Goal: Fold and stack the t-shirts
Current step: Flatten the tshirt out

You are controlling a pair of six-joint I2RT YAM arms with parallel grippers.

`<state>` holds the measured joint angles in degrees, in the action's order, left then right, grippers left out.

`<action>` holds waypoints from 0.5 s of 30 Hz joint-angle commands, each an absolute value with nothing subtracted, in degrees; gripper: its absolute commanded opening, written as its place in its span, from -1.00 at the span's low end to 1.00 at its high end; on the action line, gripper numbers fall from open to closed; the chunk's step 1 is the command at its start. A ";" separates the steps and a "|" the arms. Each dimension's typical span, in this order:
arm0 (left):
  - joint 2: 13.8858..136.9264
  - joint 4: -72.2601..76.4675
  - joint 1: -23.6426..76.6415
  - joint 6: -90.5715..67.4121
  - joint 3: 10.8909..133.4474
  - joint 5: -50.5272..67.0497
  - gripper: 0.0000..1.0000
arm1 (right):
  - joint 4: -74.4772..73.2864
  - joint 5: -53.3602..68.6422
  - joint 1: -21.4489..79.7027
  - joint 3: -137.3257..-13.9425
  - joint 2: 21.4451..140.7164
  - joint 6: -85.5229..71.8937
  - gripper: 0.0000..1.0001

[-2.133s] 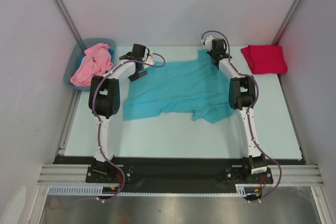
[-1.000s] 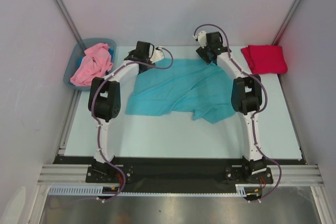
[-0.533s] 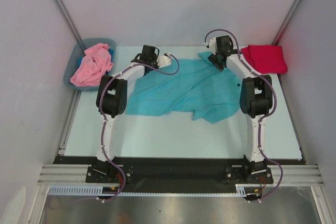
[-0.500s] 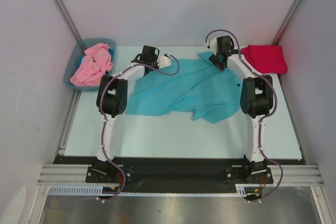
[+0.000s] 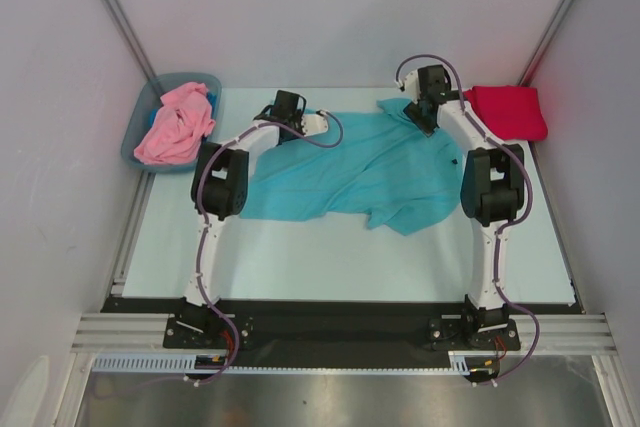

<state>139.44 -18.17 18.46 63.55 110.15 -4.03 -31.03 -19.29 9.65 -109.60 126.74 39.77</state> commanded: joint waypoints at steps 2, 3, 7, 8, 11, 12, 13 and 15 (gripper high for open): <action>141.41 -23.37 17.84 65.57 114.43 -2.72 -0.99 | -32.96 -19.95 9.75 -115.74 125.51 39.82 0.54; 141.59 -23.99 17.58 65.83 114.78 -2.81 -0.99 | -33.31 -19.86 9.67 -116.10 126.03 39.73 0.54; 142.38 -28.37 16.35 66.44 115.84 -3.60 -0.99 | -33.57 -19.78 9.93 -117.86 127.00 39.20 0.53; 142.47 -29.17 16.00 66.53 116.10 -3.78 -0.99 | -33.75 -19.69 9.93 -118.21 127.18 39.03 0.54; 142.82 -31.90 14.42 66.88 117.24 -5.09 -0.99 | -33.93 -19.60 10.28 -119.00 127.70 38.67 0.53; 142.91 -32.60 13.37 66.80 117.68 -5.27 -1.00 | -33.93 -19.43 10.37 -119.09 127.88 38.50 0.53; 142.82 -33.39 12.84 66.71 117.86 -5.45 -0.99 | -33.93 -19.34 10.37 -119.27 128.14 38.50 0.53; 142.47 -33.84 11.52 66.62 117.60 -6.41 -0.99 | -33.93 -19.25 10.55 -119.44 128.32 38.41 0.53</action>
<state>141.45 -27.92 14.87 66.11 116.33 -4.93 -33.08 -19.25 10.02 -116.79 127.17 39.20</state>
